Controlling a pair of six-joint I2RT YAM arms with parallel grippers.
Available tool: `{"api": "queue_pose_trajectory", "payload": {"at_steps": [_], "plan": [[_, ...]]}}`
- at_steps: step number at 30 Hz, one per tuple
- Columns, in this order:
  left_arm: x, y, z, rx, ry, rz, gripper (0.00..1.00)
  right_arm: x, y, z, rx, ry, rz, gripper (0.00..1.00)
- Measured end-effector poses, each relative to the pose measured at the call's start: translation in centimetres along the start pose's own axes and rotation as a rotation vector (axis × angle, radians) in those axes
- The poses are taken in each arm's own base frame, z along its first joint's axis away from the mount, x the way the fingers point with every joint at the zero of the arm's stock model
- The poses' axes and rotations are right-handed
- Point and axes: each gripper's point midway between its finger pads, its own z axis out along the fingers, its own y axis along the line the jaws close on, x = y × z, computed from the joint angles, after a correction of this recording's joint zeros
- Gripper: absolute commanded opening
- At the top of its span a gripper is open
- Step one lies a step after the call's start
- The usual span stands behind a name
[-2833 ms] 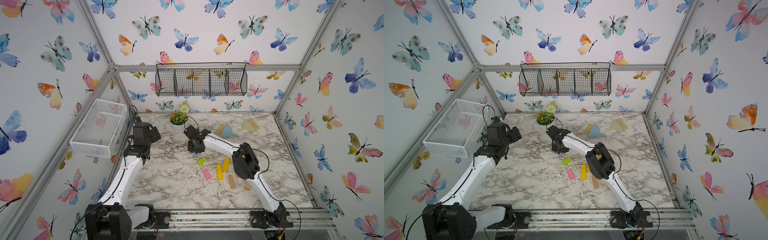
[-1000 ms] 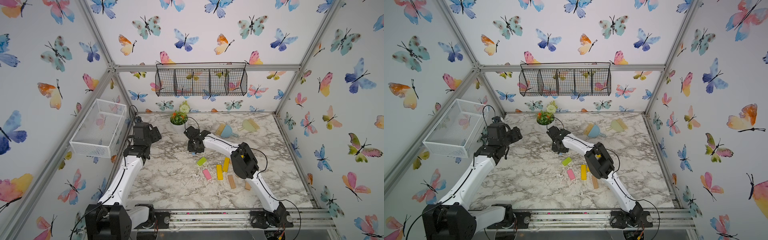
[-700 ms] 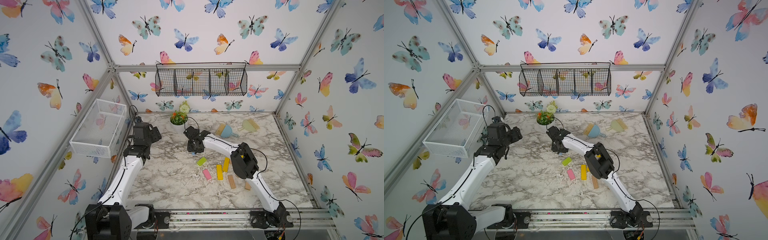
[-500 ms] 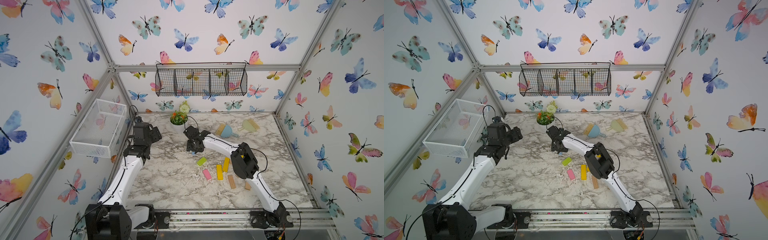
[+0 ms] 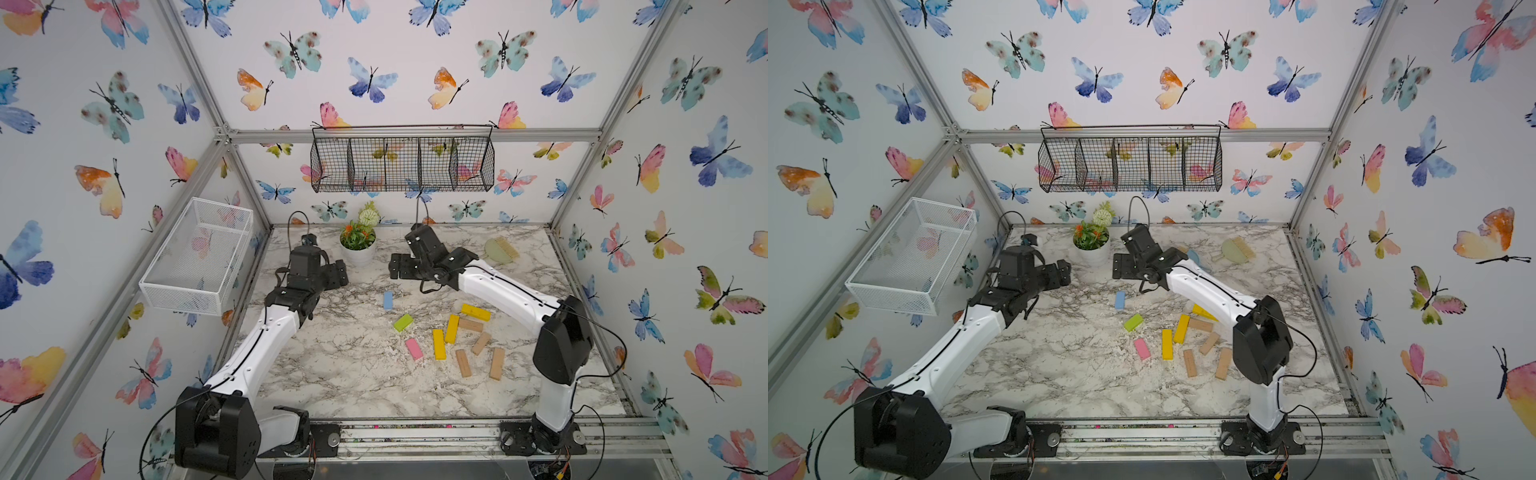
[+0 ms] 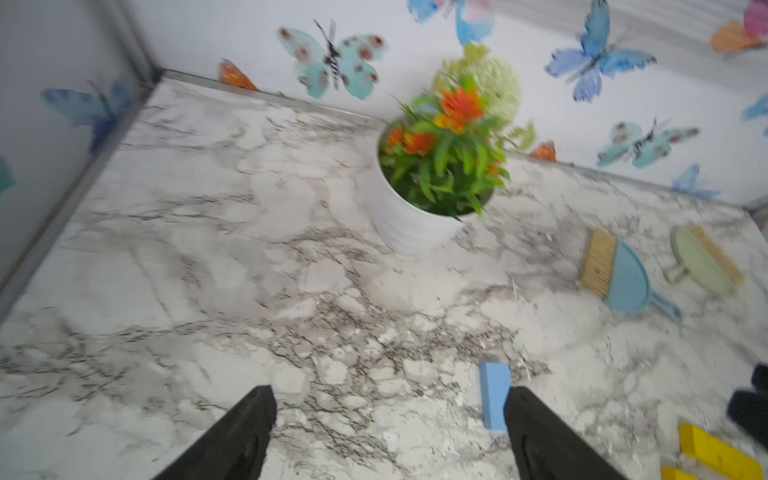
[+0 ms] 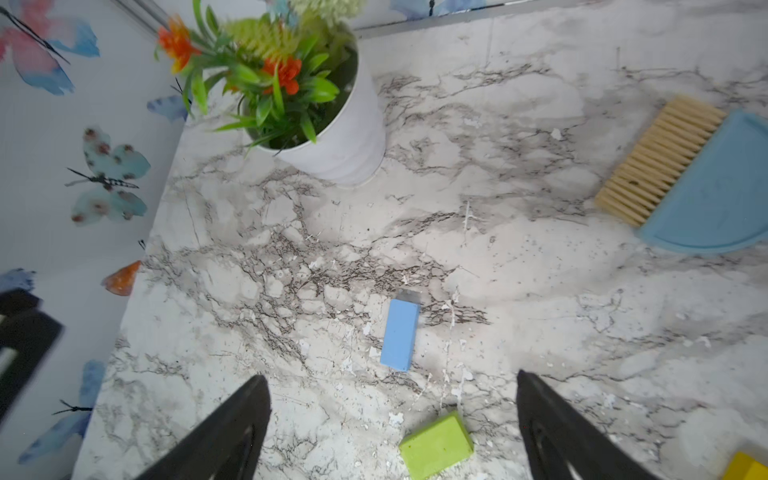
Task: Assemble the letter k with building blocks
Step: Place the building block at the center of the board, then pick up the building block from the center of the board.
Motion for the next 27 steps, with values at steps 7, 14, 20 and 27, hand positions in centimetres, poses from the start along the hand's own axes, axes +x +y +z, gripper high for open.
{"api": "queue_pose_trajectory", "payload": {"at_steps": [7,14,20,27], "plan": [[7.1,-11.2,2.1,0.192,0.174,0.319,0.83,3.0,-17.8,0.2,0.195,0.091,0.28,0.89],[11.6,-16.1,3.4,0.328,0.285,0.48,0.75,3.2,-18.3,-2.5,0.154,0.071,0.296,0.89],[14.5,-17.0,6.0,0.364,0.413,0.536,0.69,4.5,-18.6,-2.5,0.141,0.097,0.299,0.89],[16.8,-16.5,6.6,0.365,0.508,0.562,0.62,5.0,-18.8,-2.4,0.139,0.112,0.305,0.89]]}}
